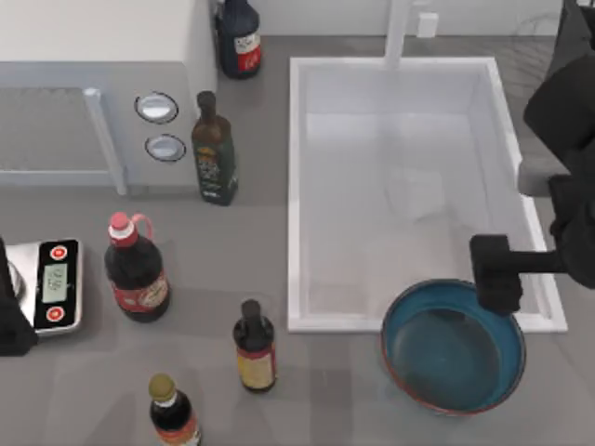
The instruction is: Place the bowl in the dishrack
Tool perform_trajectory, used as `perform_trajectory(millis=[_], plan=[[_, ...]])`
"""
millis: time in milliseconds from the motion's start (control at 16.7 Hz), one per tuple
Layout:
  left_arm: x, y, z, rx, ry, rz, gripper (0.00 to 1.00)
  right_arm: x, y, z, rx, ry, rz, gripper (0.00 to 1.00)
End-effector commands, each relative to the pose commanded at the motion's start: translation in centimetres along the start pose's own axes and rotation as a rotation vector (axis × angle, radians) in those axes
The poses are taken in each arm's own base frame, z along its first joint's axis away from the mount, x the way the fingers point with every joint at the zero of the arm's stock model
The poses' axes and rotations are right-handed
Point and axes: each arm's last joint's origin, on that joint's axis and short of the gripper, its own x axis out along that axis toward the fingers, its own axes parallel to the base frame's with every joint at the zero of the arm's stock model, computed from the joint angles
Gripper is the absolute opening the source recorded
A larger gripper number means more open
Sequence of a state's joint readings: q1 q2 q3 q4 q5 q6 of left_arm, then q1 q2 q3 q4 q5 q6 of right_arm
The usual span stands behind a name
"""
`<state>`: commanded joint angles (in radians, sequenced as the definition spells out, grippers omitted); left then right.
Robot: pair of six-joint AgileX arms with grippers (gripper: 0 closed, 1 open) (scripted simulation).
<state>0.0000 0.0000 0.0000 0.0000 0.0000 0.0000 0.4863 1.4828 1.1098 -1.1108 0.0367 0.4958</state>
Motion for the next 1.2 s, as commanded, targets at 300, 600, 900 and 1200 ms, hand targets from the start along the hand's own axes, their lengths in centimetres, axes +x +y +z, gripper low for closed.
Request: perform_trajectory(millis=[300,600,900,1200], plan=[[0.0,0.0,0.0,0.000,0.000,0.000,1.00,0.0,0.3,0.2,-0.001,0.011,-0.006,1.00],[0.0,0.0,0.0,0.000,0.000,0.000,1.00,1.9,0.3,0.3,-0.001,0.015,-0.008,1.00],[0.0,0.0,0.0,0.000,0.000,0.000,1.00,7.8,0.4,0.4,-0.001,0.001,-0.001,1.00],[0.0,0.0,0.0,0.000,0.000,0.000,1.00,10.0,0.2,0.0,-0.001,0.011,-0.006,1.00]])
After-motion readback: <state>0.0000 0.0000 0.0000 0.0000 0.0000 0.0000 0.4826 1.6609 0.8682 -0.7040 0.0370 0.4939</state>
